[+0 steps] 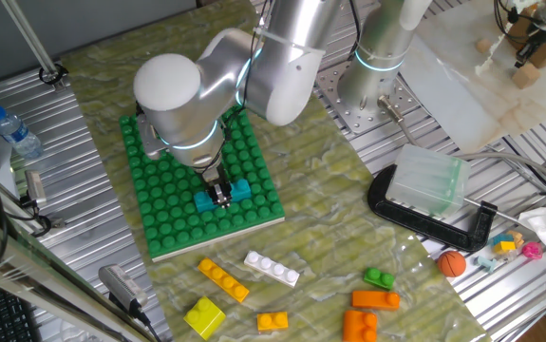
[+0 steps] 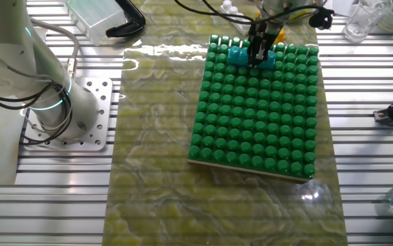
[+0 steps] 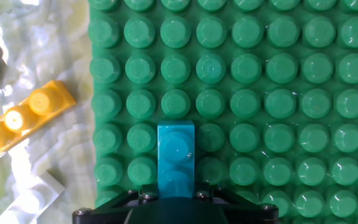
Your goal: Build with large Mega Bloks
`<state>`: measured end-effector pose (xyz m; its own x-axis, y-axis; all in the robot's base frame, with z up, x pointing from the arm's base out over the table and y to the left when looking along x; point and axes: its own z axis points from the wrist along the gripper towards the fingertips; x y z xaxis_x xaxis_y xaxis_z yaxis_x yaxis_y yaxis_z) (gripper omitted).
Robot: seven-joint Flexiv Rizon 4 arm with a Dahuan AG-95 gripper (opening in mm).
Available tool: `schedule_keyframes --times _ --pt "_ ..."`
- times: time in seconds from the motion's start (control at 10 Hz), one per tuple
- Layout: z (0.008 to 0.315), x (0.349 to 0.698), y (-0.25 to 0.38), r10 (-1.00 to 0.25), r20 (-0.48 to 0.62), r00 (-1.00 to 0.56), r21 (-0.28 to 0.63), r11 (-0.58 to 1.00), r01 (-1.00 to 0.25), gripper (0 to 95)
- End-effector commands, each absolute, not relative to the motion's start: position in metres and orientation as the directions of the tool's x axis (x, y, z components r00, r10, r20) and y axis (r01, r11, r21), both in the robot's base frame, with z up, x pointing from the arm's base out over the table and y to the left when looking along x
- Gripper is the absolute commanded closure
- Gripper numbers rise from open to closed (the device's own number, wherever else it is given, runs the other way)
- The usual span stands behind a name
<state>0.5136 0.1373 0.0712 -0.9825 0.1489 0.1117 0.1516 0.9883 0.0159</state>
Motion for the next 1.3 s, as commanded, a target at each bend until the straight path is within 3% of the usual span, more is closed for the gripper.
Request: schedule_keyframes --times 0.1,0.2,0.3,0.7,1.3 --pt "0.0764 0.5099 0.1375 0.146 0.096 -0.985 0.000 0.989 0.147 95.0" --pt "0.0775 0.5097 0.1377 0.134 0.081 -0.988 0.005 0.991 0.135 95.0" --pt "0.0775 0.5097 0.1377 0.127 0.072 -0.989 0.007 0.992 0.127 76.0" --pt "0.0808 0.5105 0.1358 0.096 0.073 -0.993 0.013 0.995 0.097 76.0" --pt "0.0761 0.5117 0.1332 0.146 0.108 -0.983 0.026 0.988 0.150 76.0"
